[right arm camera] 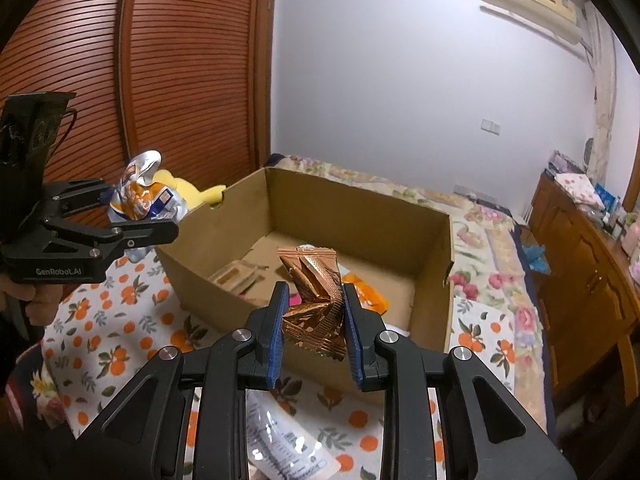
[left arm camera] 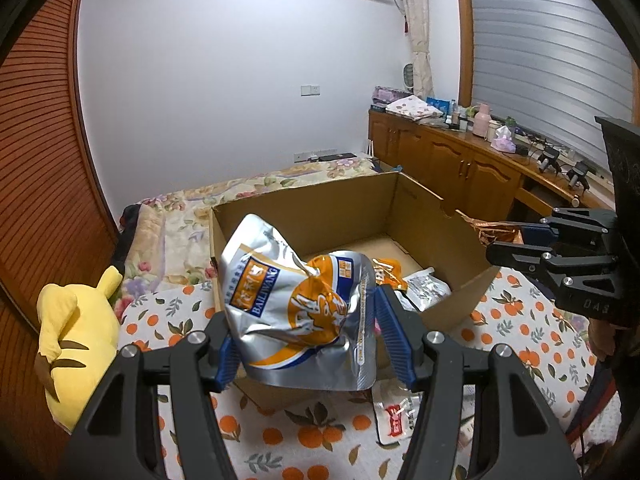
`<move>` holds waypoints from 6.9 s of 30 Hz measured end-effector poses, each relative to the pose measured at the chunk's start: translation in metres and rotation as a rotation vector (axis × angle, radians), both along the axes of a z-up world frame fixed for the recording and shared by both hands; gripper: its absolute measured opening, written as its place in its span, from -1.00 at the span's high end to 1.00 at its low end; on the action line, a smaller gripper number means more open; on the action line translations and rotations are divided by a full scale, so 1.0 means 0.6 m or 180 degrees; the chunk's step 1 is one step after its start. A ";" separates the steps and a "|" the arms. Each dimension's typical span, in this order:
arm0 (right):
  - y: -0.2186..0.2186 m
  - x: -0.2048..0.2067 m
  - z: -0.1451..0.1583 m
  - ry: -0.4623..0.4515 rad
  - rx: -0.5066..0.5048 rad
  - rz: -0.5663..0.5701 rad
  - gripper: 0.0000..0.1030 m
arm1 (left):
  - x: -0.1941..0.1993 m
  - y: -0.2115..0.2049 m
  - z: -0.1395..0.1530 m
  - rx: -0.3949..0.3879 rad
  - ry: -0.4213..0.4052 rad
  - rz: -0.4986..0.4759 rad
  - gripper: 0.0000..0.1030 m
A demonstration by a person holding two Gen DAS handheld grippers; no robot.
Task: Organize snacks
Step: 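Open both grippers to drop the snacks into the box, then move both open grippers back down to the remaining snacks on the bedspread, then grasp the white red-label pouch with the right gripper while the left grasps the small white bar, then lift both held snacks and carry them over the cardboard box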
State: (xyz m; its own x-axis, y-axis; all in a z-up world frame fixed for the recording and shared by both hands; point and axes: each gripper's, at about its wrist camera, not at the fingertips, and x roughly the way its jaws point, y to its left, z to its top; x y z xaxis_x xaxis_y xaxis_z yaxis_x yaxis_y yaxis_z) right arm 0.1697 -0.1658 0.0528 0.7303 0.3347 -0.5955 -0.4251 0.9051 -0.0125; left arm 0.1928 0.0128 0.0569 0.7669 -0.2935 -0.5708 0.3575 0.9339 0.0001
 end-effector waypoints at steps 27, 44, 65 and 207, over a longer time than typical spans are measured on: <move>0.014 0.160 -0.084 0.0635 -0.0010 -0.0244 0.52 | 0.110 -0.044 -0.042 0.0293 0.0324 0.0093 -0.25; 0.068 0.192 -0.103 0.0782 0.0079 -0.0130 0.47 | 0.106 -0.007 -0.036 0.0214 0.0070 0.0313 -0.49; 0.038 0.120 -0.064 0.0310 0.0053 -0.0294 -0.40 | 0.055 0.015 -0.035 -0.0022 -0.0081 0.0408 -0.79; -0.100 -0.150 -0.216 0.0763 -0.0073 -0.0070 0.12 | -0.155 -0.128 -0.185 0.0039 0.0506 -0.0641 0.64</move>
State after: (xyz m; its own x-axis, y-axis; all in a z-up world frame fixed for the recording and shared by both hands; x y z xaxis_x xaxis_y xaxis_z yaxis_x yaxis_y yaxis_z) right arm 0.0794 -0.2255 -0.0766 0.5742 0.3047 -0.7599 -0.3984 0.9148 0.0657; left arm 0.0998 -0.0637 -0.0544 0.5940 -0.4235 -0.6840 0.5326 0.8442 -0.0601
